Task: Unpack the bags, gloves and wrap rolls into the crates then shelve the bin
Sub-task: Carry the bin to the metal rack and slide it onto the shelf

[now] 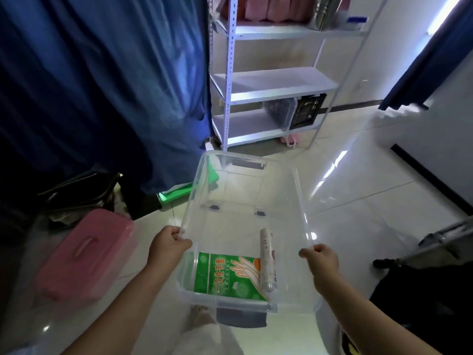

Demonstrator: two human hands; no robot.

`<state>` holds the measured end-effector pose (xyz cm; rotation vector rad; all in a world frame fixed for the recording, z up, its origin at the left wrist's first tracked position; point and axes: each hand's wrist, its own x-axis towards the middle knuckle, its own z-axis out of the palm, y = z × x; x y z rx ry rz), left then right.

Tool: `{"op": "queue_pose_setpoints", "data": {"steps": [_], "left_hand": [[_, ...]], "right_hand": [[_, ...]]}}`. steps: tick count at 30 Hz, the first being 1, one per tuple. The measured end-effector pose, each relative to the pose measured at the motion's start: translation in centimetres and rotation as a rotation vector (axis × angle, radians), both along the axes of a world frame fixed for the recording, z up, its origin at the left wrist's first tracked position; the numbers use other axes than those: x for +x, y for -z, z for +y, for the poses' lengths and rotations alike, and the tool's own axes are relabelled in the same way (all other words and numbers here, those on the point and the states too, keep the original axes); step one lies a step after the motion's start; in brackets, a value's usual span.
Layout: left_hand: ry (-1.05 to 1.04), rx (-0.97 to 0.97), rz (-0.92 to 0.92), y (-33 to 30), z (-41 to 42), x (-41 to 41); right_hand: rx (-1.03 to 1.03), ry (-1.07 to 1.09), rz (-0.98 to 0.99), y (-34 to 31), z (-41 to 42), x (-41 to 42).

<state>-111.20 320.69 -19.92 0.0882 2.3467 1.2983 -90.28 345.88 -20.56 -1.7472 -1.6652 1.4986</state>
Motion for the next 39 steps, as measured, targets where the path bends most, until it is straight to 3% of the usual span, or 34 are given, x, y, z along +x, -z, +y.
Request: {"op": "queue_pose_setpoints", "data": {"steps": [12,22,29,39], "left_hand": [[0.154,-0.022,0.021,0.8,23.4,-21.3],[0.069,-0.065,-0.042,5.7,44.4,-30.5],[0.019,-0.115,-0.151,9.3,52.9,-35.7],[-0.034,-0.182,-0.248,15.3,61.0,-44.4]], "right_hand": [[0.035,0.155,-0.053,-0.8,19.6,-17.7],[-0.004,0.037,-0.132,2.1,42.8,-29.1],[-0.033,-0.042,-0.211,4.1,53.9,-36.6],[-0.068,-0.121,-0.308,9.8,63.1,-48.6]]}}
